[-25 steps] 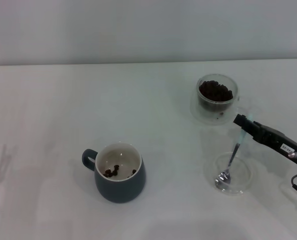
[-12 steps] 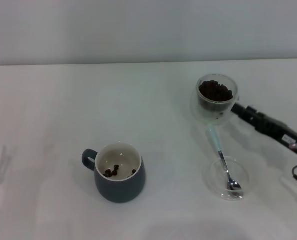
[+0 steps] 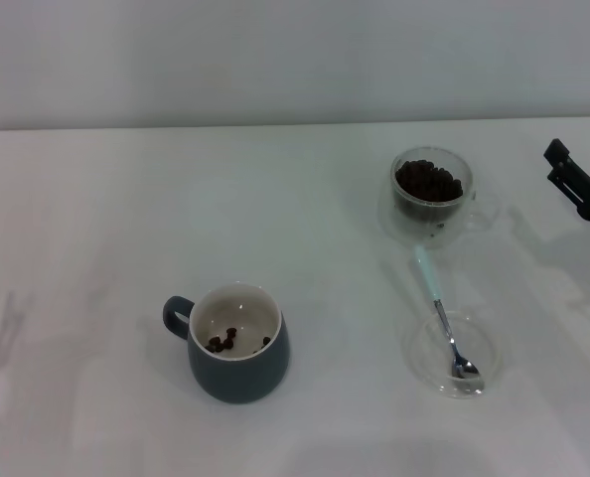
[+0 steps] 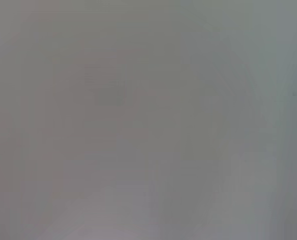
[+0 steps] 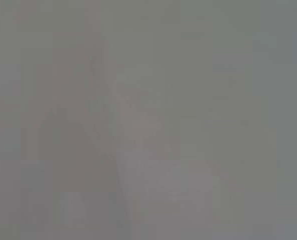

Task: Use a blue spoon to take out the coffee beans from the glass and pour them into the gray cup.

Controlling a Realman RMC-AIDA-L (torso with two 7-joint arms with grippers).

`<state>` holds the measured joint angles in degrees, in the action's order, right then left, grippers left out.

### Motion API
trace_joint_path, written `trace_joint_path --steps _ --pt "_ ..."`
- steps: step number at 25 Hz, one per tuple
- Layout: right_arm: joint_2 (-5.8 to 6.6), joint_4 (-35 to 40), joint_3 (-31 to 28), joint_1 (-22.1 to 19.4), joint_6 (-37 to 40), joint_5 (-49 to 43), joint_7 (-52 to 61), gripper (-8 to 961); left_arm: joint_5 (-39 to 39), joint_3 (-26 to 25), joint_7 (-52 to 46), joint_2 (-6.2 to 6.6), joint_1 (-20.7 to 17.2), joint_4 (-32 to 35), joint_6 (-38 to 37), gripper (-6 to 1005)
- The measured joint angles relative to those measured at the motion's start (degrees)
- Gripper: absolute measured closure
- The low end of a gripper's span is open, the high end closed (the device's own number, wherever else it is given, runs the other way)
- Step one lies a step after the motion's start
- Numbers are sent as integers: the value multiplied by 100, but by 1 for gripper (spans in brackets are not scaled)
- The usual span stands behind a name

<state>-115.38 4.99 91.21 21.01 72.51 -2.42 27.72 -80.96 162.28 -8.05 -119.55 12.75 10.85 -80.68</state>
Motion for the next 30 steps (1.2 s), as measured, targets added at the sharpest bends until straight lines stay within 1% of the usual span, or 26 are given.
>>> trace_joint_path --steps 5,8,12,18,23,30 --pt "-8 35 -17 36 -346 158 -893 80 105 6 14 8 36 -55 168 138" --pt "-10 35 -8 36 -360 221 -1076 81 99 2 14 4 56 -46 317 137" --pt "-8 15 15 32 -396 219 -1085 82 48 -62 14 0 71 -21 327 138" --pt "-3 8 42 17 -728 178 -913 82 45 -70 18 8 150 -14 320 135" --pt "-2 -13 43 -11 -754 168 -610 81 45 -73 23 11 195 -26 301 135" --pt "-2 -19 14 -20 -761 210 -575 82 45 -74 33 20 219 -33 302 137"
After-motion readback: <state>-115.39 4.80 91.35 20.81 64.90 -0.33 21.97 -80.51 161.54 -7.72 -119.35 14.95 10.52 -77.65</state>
